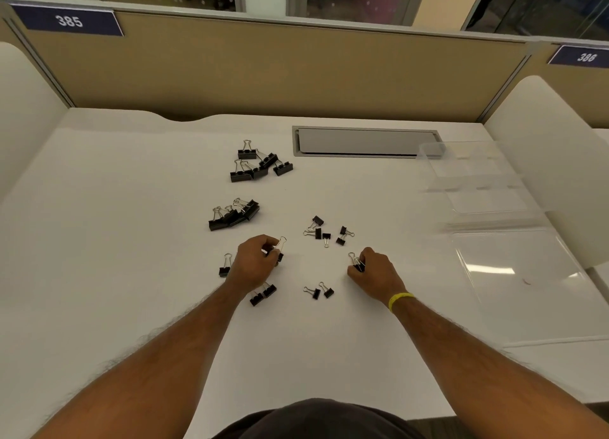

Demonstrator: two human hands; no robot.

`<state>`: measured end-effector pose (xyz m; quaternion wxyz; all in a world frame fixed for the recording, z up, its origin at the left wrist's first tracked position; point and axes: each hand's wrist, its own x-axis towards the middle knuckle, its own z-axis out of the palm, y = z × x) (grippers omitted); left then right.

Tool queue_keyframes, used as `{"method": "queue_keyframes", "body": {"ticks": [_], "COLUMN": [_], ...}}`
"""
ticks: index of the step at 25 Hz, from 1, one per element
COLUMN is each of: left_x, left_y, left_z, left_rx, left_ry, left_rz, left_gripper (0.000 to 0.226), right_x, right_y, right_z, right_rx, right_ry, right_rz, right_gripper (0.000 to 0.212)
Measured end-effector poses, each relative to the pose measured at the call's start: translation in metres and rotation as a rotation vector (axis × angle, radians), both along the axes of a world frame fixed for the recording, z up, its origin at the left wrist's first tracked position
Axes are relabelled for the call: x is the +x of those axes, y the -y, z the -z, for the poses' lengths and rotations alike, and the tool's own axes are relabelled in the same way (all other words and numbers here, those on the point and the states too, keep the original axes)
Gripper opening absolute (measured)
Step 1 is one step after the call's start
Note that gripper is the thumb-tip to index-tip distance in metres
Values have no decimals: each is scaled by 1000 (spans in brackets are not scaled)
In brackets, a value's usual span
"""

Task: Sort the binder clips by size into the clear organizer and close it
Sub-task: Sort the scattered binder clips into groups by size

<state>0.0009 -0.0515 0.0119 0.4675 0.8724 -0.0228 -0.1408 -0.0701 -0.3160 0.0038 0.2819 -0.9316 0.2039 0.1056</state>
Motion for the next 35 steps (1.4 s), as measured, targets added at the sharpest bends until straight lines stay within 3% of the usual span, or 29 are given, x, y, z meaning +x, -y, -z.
{"method": "queue_keyframes", "body": {"ticks": [3,7,15,25,35], "left_x": [6,8,2,-2,-3], "left_y": [-21,-47,-84,-119,-122], "left_z": [-2,0,4,20,26], "left_rx": [-10,49,109,100,170], "left_ry": [-15,18,9,-21,59], "left_rz": [-85,-172,-306,-351,-223], "left_gripper": [15,11,11,8,17], "right_x": [8,31,71,85,84], "right_y": [-15,-57,-137,-164,-177], "right_z": [-7,-21,-26,-18,-16], "right_rx": [102,218,98,18,-14], "right_ry": [69,118,-5,-33,38], "right_rz": [-7,-167,-454,-475,-487], "right_gripper": [27,29,36,37,32]}}
